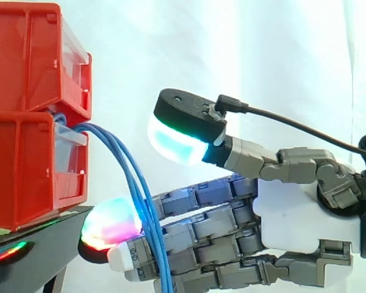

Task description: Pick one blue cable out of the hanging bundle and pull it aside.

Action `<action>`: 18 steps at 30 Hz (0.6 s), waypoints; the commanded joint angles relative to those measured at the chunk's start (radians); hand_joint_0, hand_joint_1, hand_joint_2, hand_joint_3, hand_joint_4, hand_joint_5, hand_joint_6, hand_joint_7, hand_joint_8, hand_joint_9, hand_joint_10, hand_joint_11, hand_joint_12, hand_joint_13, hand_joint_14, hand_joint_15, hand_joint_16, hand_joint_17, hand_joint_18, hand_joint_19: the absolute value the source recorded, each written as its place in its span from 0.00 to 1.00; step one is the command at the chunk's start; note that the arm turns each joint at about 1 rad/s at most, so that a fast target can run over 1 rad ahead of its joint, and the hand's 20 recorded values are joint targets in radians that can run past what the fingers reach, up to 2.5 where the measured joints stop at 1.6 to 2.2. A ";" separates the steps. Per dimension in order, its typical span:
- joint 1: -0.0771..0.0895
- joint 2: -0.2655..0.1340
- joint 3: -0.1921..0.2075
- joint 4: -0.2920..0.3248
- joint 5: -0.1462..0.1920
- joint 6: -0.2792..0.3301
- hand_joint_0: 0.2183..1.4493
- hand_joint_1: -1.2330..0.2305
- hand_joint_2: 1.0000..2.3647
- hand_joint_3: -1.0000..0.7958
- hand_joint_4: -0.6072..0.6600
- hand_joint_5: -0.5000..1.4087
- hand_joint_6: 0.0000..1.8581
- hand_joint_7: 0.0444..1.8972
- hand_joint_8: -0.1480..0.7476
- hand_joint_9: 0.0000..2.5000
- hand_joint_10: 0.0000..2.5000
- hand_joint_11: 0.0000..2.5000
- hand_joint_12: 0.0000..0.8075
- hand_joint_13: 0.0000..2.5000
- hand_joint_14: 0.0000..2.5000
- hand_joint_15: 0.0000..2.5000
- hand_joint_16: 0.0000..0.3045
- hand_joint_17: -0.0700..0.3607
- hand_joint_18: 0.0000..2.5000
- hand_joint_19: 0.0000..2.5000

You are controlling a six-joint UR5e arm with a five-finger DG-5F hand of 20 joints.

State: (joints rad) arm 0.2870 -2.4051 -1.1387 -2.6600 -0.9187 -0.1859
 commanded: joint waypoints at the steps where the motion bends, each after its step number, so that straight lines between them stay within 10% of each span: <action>1: -0.005 0.000 0.000 -0.006 0.000 0.020 0.26 0.46 0.00 0.32 0.74 0.22 0.27 0.52 0.44 0.25 0.00 0.00 0.44 0.11 0.00 0.04 0.18 0.44 0.03 0.16; 18: -0.008 0.001 0.053 -0.110 -0.002 0.118 0.30 0.44 0.01 0.35 0.65 0.24 0.28 0.67 0.44 0.27 0.00 0.00 0.43 0.13 0.00 0.04 0.17 0.43 0.06 0.16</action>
State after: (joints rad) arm 0.2792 -2.4045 -1.1002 -2.7408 -0.9189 -0.0870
